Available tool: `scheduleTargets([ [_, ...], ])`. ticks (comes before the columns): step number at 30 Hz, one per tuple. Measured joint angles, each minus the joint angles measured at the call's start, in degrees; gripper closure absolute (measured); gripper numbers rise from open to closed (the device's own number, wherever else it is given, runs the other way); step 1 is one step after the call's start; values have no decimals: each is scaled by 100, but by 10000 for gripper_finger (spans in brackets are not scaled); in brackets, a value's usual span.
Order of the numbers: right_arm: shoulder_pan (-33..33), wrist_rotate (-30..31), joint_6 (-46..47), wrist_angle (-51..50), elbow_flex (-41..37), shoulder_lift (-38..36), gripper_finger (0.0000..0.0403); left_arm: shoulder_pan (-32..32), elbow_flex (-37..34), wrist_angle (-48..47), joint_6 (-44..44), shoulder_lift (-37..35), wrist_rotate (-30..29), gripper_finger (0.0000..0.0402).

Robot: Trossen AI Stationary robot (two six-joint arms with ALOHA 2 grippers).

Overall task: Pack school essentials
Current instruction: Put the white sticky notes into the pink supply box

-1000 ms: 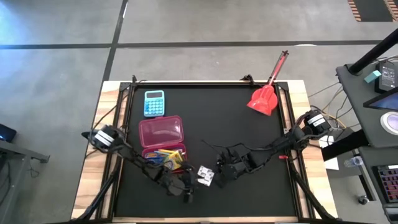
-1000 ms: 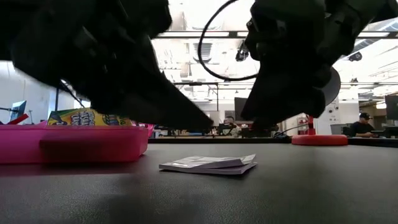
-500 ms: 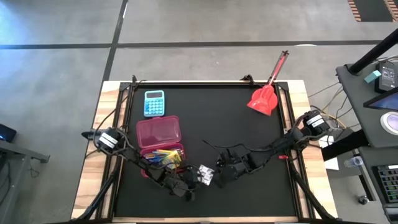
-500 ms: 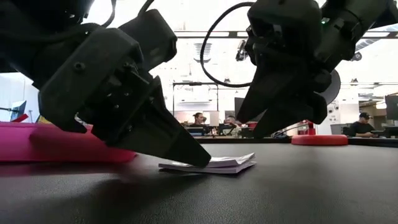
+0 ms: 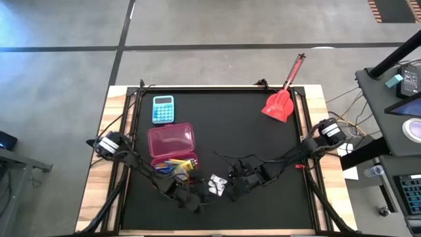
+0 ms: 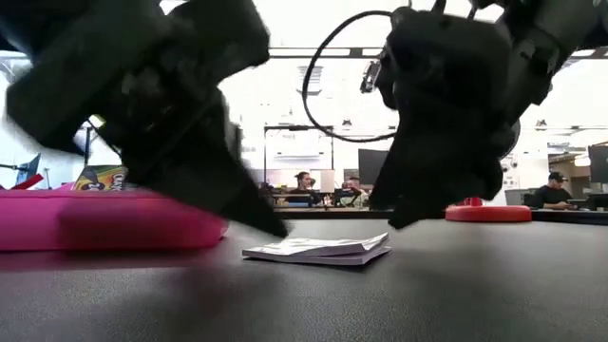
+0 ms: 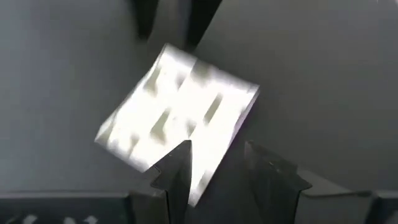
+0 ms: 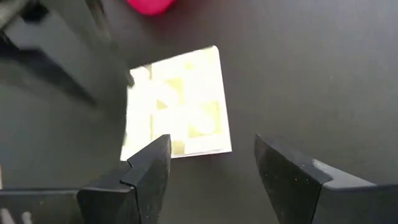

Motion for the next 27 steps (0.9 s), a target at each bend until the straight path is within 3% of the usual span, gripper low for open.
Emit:
scheduleTargets([
  [3,18,-1,50,169,-2,218,181,-16,21,-641,-394,-15,-23,269],
  [7,28,-86,-23,402,38,332,181,-13,12,-782,-600,-15,-15,269],
  [27,140,-657,183,279,278,268,182,285,11,-247,-92,1,247,269],
])
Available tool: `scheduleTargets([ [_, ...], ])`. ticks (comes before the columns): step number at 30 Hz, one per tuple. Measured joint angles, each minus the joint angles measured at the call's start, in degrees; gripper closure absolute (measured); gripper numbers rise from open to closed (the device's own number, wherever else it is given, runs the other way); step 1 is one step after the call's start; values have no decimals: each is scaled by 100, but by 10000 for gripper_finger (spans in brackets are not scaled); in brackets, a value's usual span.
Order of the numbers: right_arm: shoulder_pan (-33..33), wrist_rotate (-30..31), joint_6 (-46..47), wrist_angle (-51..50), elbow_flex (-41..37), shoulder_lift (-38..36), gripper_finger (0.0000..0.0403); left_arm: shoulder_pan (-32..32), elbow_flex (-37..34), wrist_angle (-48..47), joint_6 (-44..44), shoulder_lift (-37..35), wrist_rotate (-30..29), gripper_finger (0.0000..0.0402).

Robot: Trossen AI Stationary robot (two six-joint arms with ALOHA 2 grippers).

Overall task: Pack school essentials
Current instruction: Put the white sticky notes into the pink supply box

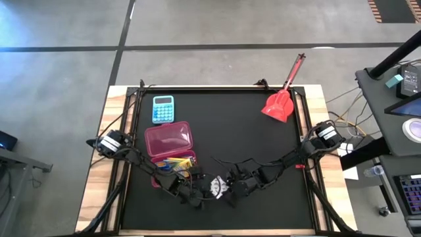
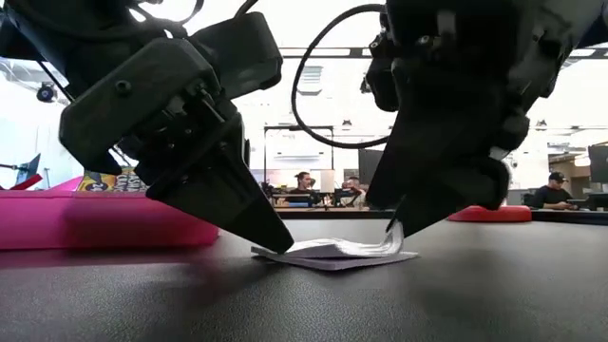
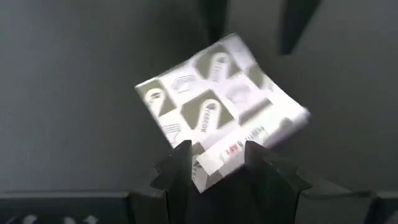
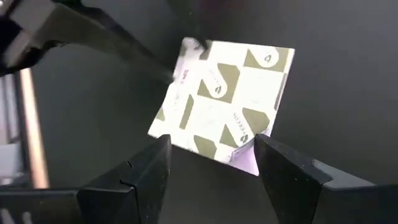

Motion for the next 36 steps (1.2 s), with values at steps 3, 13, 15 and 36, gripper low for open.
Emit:
scheduleTargets([
  [3,133,-123,258,21,0,-107,182,2,0,8,1,0,-13,269],
  [13,716,408,786,89,118,-32,182,61,0,53,186,0,-28,269],
  [15,730,481,777,268,174,80,182,61,0,11,446,-29,-26,269],
  [36,461,554,-303,442,958,1058,182,-23,-17,31,851,-45,618,269],
])
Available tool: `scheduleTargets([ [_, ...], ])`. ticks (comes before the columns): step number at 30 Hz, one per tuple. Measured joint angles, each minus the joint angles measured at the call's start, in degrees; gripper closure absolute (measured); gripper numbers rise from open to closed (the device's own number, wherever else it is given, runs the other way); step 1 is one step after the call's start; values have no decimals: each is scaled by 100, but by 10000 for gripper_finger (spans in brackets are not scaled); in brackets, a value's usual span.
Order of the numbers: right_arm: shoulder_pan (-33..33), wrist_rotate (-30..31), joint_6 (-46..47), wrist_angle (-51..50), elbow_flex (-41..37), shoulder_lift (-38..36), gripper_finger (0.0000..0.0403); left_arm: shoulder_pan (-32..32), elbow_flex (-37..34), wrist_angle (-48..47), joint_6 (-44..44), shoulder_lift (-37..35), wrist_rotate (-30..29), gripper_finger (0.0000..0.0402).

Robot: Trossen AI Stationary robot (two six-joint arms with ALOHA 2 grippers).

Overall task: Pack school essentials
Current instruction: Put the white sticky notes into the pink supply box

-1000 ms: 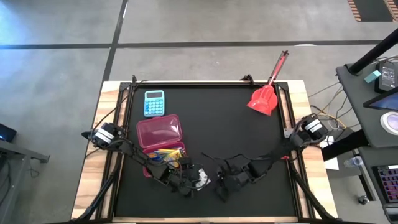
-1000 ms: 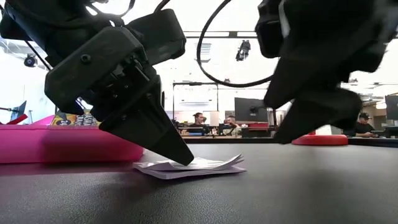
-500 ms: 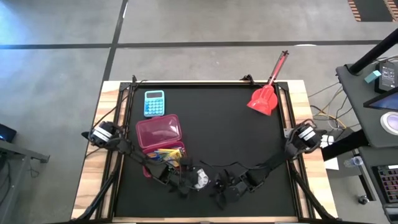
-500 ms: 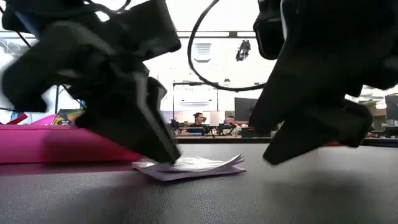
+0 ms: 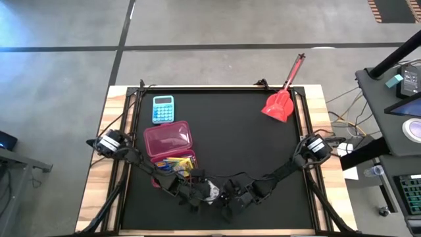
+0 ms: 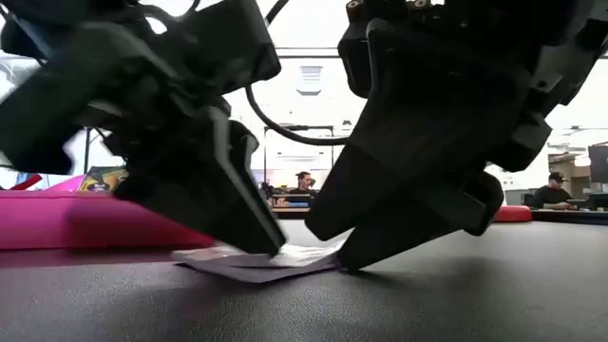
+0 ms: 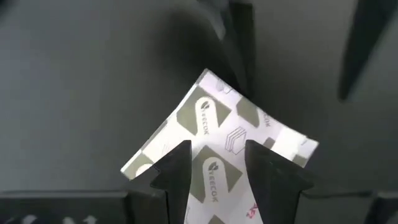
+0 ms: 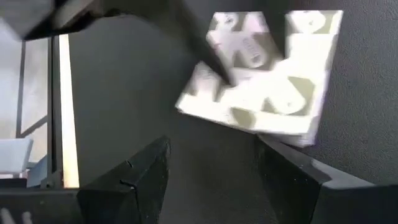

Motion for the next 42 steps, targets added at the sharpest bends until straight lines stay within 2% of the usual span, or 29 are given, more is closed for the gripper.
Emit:
scheduleTargets([
  [7,-57,99,-238,-350,-18,-99,182,275,10,1013,45,415,-130,269],
  [12,-190,392,-307,-976,-14,-206,182,417,2,1257,296,443,-467,269],
  [18,-251,922,-467,-1701,-35,-424,182,556,98,1277,520,439,-476,269],
  [23,-249,936,-417,-1869,-35,-678,182,556,98,905,794,64,-478,269],
  [28,-95,917,-74,-1776,-27,-787,182,556,78,-133,739,-384,-455,269],
  [32,36,903,437,-1668,-29,-658,182,517,13,-807,553,-530,-113,269],
  [37,166,853,830,-1306,-29,-562,182,468,-112,-994,441,-530,562,269],
  [42,177,881,863,-1309,-29,-562,182,425,-151,-875,437,-530,553,269],
])
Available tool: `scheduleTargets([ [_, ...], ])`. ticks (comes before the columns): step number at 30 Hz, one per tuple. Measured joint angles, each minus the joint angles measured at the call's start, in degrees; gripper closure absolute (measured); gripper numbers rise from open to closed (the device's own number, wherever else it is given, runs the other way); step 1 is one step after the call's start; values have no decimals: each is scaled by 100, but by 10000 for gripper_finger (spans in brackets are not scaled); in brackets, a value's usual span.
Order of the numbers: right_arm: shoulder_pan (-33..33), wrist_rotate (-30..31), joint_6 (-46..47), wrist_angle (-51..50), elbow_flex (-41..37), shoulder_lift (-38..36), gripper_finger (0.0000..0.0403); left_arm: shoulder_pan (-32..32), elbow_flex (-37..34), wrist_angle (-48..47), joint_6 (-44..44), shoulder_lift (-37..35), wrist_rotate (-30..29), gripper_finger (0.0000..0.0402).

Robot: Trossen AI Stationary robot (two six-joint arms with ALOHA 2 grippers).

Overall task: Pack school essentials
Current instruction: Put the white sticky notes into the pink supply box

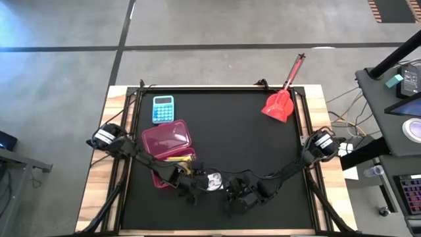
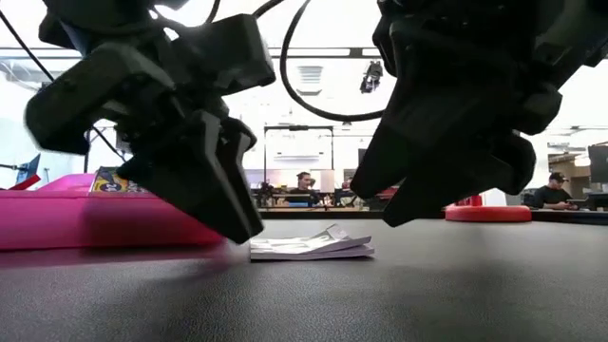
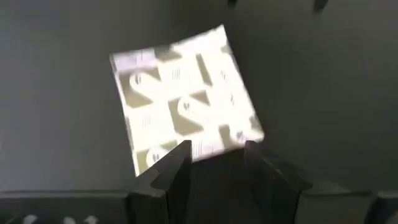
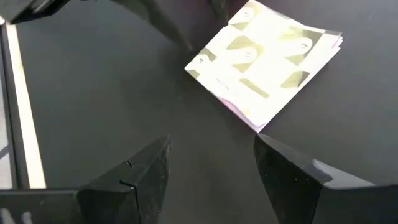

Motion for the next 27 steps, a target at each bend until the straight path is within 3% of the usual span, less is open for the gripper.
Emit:
scheduleTargets([
  [11,46,22,-76,243,2,0,182,18,133,643,177,432,-72,269],
  [20,51,61,-101,388,4,28,182,206,118,1431,216,479,-584,269],
  [27,81,35,40,405,-26,28,182,434,131,1541,314,478,-649,269],
])
